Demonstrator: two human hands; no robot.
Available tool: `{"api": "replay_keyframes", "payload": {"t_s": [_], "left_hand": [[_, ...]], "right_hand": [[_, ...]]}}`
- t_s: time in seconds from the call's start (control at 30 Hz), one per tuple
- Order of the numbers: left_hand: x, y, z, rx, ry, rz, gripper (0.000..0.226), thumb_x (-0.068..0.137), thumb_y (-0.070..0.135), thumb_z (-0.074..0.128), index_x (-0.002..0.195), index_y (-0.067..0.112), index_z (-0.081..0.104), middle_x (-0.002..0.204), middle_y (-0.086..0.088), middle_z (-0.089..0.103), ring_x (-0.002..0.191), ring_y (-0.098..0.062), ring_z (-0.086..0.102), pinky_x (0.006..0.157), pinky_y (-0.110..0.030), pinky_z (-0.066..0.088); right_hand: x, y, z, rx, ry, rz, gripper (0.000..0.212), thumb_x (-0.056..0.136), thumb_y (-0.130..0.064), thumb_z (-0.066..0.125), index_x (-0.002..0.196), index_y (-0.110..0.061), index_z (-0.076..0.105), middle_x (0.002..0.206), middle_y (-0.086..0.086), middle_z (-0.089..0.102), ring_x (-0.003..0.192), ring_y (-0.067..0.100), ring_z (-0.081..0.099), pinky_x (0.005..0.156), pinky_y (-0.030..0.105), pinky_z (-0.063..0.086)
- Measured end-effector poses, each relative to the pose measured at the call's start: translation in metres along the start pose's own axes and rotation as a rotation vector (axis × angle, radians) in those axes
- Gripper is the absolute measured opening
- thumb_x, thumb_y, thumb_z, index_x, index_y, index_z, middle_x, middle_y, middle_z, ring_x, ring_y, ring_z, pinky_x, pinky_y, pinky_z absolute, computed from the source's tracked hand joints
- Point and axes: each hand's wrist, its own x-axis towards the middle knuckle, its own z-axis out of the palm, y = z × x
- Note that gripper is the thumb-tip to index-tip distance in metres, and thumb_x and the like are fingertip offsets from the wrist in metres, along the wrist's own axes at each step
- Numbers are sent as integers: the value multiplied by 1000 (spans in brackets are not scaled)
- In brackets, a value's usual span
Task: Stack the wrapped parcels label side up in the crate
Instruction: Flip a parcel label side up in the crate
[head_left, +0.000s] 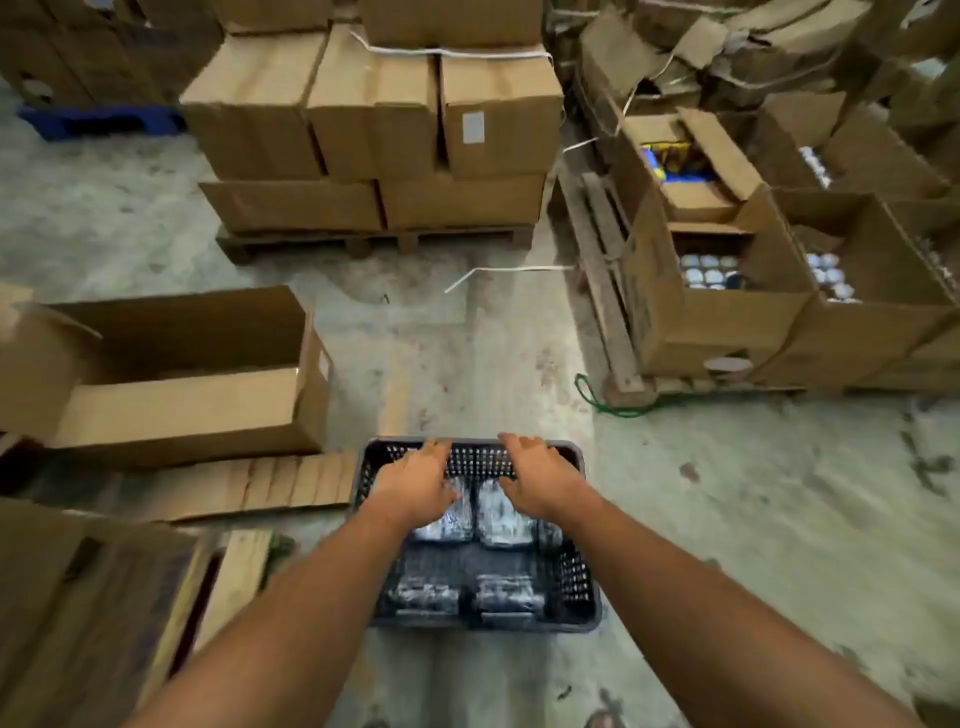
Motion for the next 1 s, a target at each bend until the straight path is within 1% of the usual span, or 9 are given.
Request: {"api": "replay_keyframes", "payload": {"t_s": [0.13, 0.3, 0.4, 0.47, 0.57, 0.67, 0.77, 0.87, 1.0], "left_hand": [[65, -29, 127, 32, -91, -10, 79, 94, 48, 59, 156, 16, 20, 164, -9, 23, 143, -31, 36, 104, -50, 45], [152, -64, 273, 42, -96, -17, 88, 95, 46, 61, 160, 21, 7, 168, -8, 10, 149, -33, 23, 111, -52, 39], [197, -85, 330, 103, -120, -31, 99, 93, 44, 64, 158, 28, -8, 167, -6, -8, 152, -37, 1, 117, -57, 28], [225, -102, 358, 119, -160, -33, 104, 92, 40, 66, 154, 35, -17, 161, -2, -24, 149, -39, -14, 119, -60, 18], [249, -125, 389, 108, -149, 17, 107, 94, 27, 63, 141, 45, -30, 155, -1, -38, 139, -41, -35, 114, -57, -11], [251, -132, 400, 65, -104, 47, 109, 93, 23, 61, 135, 49, -37, 154, -1, -41, 133, -40, -42, 104, -55, -20], [249, -132, 398, 79, -100, 42, 106, 95, 26, 59, 139, 46, -34, 154, -1, -40, 132, -40, -42, 103, -55, -19], [251, -133, 402, 81, -95, 60, 105, 95, 26, 59, 140, 47, -34, 154, -2, -39, 132, -41, -43, 102, -56, -21], [252, -135, 403, 70, -82, 74, 106, 94, 22, 60, 142, 46, -31, 154, -2, -39, 132, -40, -43, 101, -56, -22]], "right_hand": [[53, 53, 125, -27, -75, 55, 68, 102, -31, 57, 159, -12, 25, 155, 21, 42, 138, 42, 44, 111, 52, 42], [128, 110, 269, -48, -126, 91, 72, 103, -30, 57, 163, -20, 18, 164, 21, 30, 142, 44, 41, 113, 53, 41], [173, 132, 323, -79, -166, 88, 85, 101, -25, 62, 166, -25, 7, 173, 17, 7, 158, 44, 9, 125, 57, 22], [199, 144, 349, -175, -206, 54, 98, 98, -26, 66, 166, -27, -5, 173, 16, -9, 157, 45, -11, 127, 60, 7], [215, 163, 377, -303, -182, -21, 113, 93, -37, 68, 161, -26, -22, 168, 19, -24, 147, 47, -28, 125, 59, -7], [209, 177, 387, -357, -157, -92, 132, 84, -52, 76, 154, -27, -34, 162, 14, -36, 142, 44, -37, 123, 56, -14], [208, 177, 396, -375, -104, -51, 130, 89, -26, 77, 152, -30, -36, 161, 11, -39, 145, 45, -36, 124, 56, -13], [210, 177, 405, -381, -33, -43, 121, 90, 4, 64, 154, -33, -32, 163, 9, -36, 147, 45, -33, 120, 53, -16], [214, 180, 402, -345, -30, -45, 118, 86, 17, 52, 156, -37, -26, 165, 6, -31, 147, 42, -32, 116, 52, -15]]}}
